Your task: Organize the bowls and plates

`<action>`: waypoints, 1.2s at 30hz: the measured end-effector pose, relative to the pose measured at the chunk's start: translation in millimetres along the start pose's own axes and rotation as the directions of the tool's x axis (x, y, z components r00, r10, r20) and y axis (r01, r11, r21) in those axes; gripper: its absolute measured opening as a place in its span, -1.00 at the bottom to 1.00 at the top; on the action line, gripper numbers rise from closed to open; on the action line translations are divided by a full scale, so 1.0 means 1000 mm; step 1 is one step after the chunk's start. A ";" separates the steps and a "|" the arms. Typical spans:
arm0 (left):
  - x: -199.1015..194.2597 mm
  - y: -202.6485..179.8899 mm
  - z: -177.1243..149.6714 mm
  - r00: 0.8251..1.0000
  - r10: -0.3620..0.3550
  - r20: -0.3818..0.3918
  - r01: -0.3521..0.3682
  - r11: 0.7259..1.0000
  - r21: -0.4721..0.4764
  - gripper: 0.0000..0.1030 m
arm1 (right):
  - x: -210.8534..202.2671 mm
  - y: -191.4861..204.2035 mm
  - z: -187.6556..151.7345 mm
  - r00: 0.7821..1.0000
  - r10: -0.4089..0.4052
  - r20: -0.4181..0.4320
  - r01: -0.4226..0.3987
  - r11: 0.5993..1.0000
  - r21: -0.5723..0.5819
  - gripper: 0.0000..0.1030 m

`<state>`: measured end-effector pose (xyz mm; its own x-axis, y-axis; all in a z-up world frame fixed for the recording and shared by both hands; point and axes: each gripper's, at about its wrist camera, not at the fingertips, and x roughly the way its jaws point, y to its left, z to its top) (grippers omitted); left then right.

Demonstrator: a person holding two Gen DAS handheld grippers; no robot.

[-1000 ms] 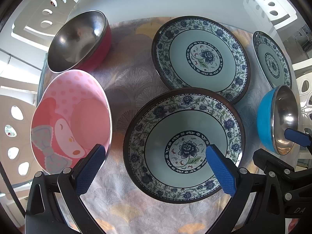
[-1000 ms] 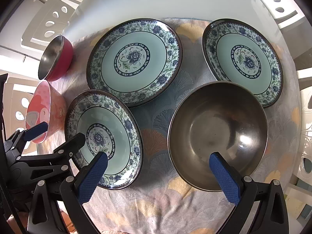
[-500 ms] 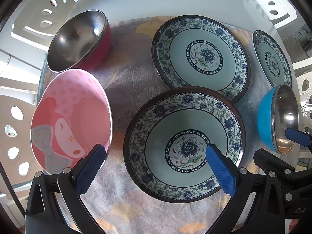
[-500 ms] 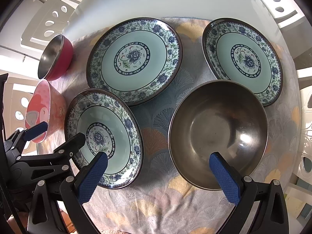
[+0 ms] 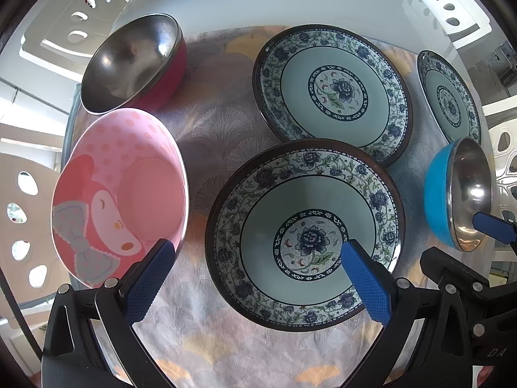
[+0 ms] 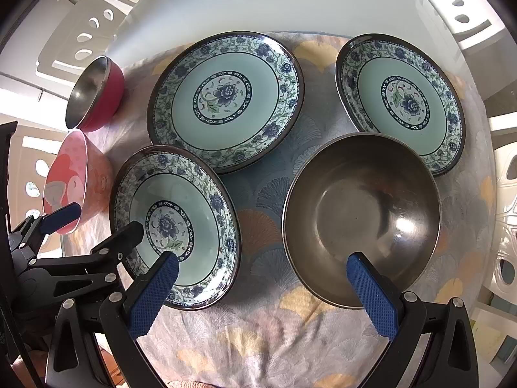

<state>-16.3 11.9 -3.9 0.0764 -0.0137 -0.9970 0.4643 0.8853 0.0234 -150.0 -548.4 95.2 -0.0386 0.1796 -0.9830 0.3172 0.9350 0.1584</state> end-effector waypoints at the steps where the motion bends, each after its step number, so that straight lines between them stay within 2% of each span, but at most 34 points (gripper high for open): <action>1: -0.001 -0.001 0.000 1.000 0.000 0.000 0.000 1.000 0.000 0.99 | 0.000 0.001 0.000 1.000 0.000 0.000 0.000 1.000 0.000 1.00; 19: -0.020 -0.003 -0.016 1.000 -0.008 0.013 0.008 1.000 0.000 0.99 | -0.016 0.001 -0.007 0.999 0.010 0.044 -0.010 1.000 0.005 1.00; 25: -0.039 0.003 -0.041 0.999 -0.010 0.048 0.011 1.000 -0.026 0.99 | -0.032 0.010 -0.020 0.996 0.019 0.084 -0.019 1.000 -0.005 1.00; 30: -0.039 0.019 -0.068 0.999 -0.012 0.043 0.014 0.999 -0.047 0.99 | -0.039 0.018 -0.040 0.994 0.036 0.107 -0.034 0.999 -0.012 1.00; 36: -0.026 0.036 -0.093 0.998 -0.046 0.031 0.048 0.997 -0.056 0.99 | -0.019 0.029 -0.070 0.993 0.081 0.087 -0.080 0.997 -0.013 1.00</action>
<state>-84.0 87.5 16.2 0.0826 -0.0687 -0.9942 0.4169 0.9085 -0.0282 -206.1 -503.7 125.4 0.0698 0.2275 -0.9713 0.3071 0.9215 0.2379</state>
